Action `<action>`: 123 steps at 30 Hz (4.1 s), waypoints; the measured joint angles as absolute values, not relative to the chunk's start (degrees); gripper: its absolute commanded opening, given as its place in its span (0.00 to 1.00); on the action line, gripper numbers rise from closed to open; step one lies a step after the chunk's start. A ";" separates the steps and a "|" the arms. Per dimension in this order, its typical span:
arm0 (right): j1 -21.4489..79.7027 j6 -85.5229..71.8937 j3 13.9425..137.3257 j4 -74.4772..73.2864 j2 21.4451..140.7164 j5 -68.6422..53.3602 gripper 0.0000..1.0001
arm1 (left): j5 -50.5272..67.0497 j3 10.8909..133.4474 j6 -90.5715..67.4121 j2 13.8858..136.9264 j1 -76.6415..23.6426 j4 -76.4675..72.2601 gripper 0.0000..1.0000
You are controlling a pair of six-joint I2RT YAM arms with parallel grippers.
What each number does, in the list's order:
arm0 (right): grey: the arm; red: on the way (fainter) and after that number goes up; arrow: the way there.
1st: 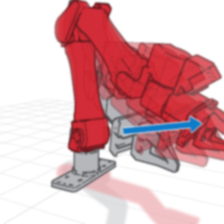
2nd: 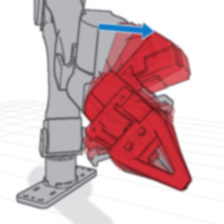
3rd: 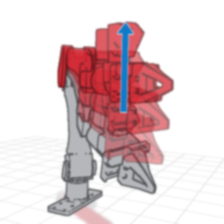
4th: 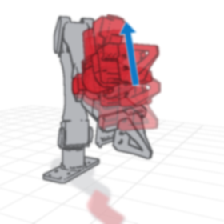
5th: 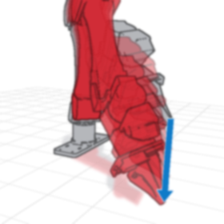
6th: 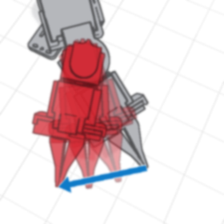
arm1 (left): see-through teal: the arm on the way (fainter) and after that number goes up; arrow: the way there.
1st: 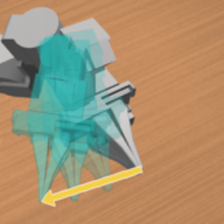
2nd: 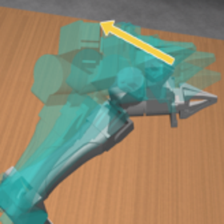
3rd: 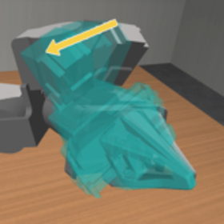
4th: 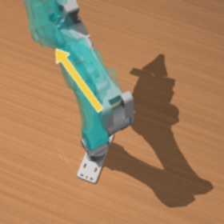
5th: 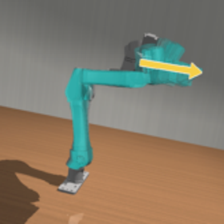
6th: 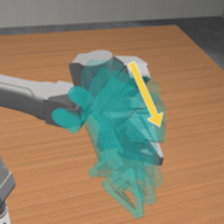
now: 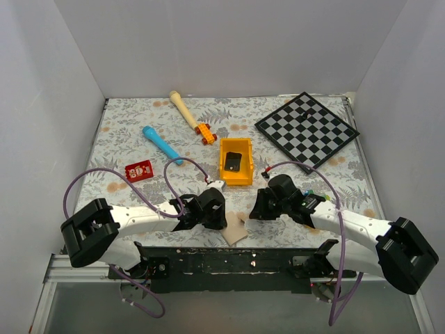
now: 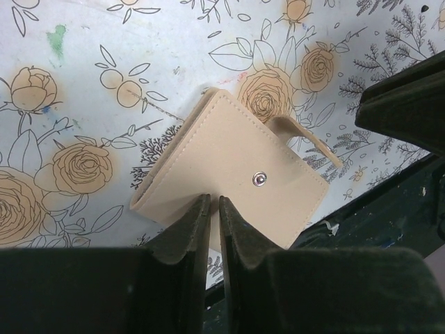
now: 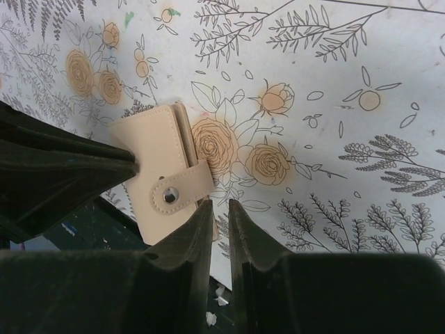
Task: Put the credit cards into the card holder
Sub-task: Close the card holder at the center of the board.
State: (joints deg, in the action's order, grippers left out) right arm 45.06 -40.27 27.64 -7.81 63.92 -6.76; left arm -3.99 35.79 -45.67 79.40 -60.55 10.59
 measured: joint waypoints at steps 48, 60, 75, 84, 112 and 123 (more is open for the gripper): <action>53.39 -39.88 34.44 -2.83 66.63 -9.04 0.25 | -3.62 35.75 -45.65 80.36 -60.55 9.19 0.09; 53.39 -41.04 34.30 -10.24 67.29 1.83 0.25 | -3.55 35.75 -45.63 80.51 -60.55 8.93 0.09; 53.39 -41.78 34.39 -8.01 74.41 -3.51 0.22 | -3.57 35.75 -45.65 80.51 -60.55 8.93 0.08; 53.39 -41.65 34.44 -5.93 76.25 -6.79 0.21 | -3.55 35.75 -45.63 80.60 -60.55 8.86 0.08; 53.76 -41.56 36.01 -5.43 77.03 -8.40 0.27 | -3.55 35.77 -45.63 80.60 -60.55 8.84 0.08; 53.78 -41.39 36.36 -5.39 77.76 -8.80 0.27 | -3.53 35.88 -45.58 80.71 -60.55 8.93 0.08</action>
